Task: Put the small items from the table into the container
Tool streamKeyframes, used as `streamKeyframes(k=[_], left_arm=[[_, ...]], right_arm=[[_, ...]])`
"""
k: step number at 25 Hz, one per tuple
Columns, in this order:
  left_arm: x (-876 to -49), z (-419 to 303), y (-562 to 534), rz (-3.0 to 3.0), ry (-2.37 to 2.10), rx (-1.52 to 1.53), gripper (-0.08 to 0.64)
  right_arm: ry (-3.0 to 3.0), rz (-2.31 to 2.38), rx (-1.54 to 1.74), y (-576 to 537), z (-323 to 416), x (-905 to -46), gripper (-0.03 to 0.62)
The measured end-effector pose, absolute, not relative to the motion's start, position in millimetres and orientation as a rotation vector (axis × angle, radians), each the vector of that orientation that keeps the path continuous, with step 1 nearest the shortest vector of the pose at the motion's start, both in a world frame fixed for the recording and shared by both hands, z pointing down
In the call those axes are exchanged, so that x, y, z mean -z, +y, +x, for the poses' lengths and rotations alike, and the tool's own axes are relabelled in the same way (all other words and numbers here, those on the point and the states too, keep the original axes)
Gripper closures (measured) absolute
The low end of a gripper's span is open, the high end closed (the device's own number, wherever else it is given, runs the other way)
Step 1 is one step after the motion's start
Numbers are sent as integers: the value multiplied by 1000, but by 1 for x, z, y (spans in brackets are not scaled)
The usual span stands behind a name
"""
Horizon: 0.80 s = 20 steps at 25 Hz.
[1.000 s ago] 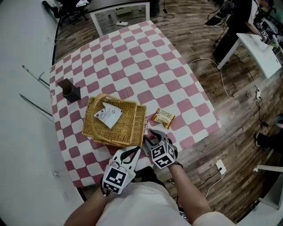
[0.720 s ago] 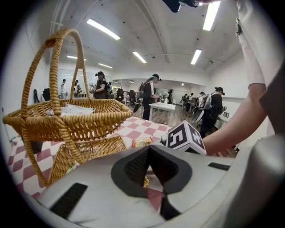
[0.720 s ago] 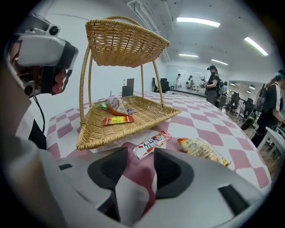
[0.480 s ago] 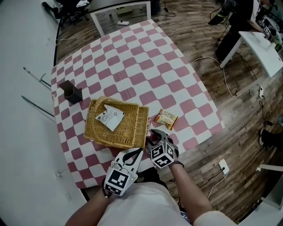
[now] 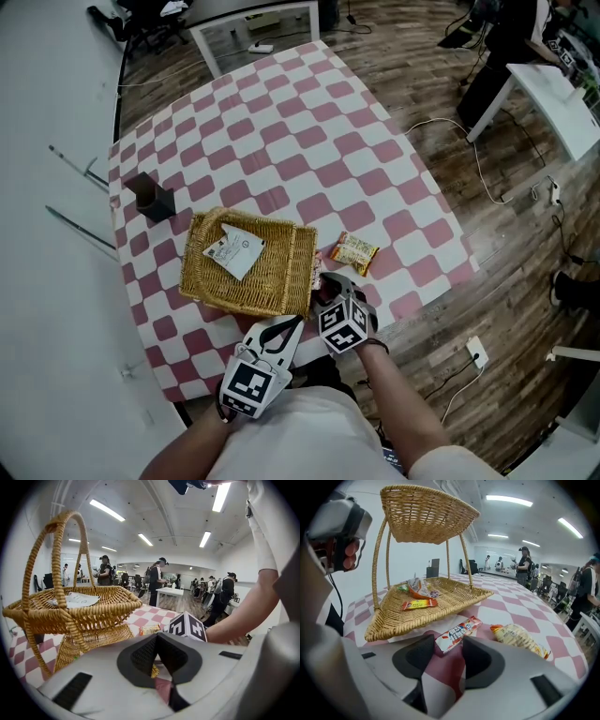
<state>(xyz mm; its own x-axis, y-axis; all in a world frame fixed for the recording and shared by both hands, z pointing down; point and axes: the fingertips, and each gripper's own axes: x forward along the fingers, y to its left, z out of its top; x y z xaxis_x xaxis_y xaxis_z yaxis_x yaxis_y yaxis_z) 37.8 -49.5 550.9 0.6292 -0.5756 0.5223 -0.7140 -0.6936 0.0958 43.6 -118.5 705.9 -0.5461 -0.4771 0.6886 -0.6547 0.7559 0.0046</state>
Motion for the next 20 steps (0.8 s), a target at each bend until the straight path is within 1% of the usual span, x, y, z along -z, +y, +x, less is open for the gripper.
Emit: streamKeyframes(k=[9, 10, 11, 12, 20], left_arm=[[-550, 36, -51, 2585, -1043, -670, 569], [-550, 36, -51, 2585, -1045, -669, 569], [-550, 35, -50, 2585, -1046, -668, 569], [-549, 35, -50, 2586, -1048, -667, 569], [-546, 35, -49, 2588, -1050, -659, 569]], right_arm=[[-2248, 845, -442, -119, 52, -706, 443], [-2246, 852, -452, -118, 54, -706, 460], [-2244, 861, -462, -118, 56, -706, 496], [-2243, 870, -471, -118, 58, -706, 509], [-2253, 911, -510, -118, 71, -701, 546]])
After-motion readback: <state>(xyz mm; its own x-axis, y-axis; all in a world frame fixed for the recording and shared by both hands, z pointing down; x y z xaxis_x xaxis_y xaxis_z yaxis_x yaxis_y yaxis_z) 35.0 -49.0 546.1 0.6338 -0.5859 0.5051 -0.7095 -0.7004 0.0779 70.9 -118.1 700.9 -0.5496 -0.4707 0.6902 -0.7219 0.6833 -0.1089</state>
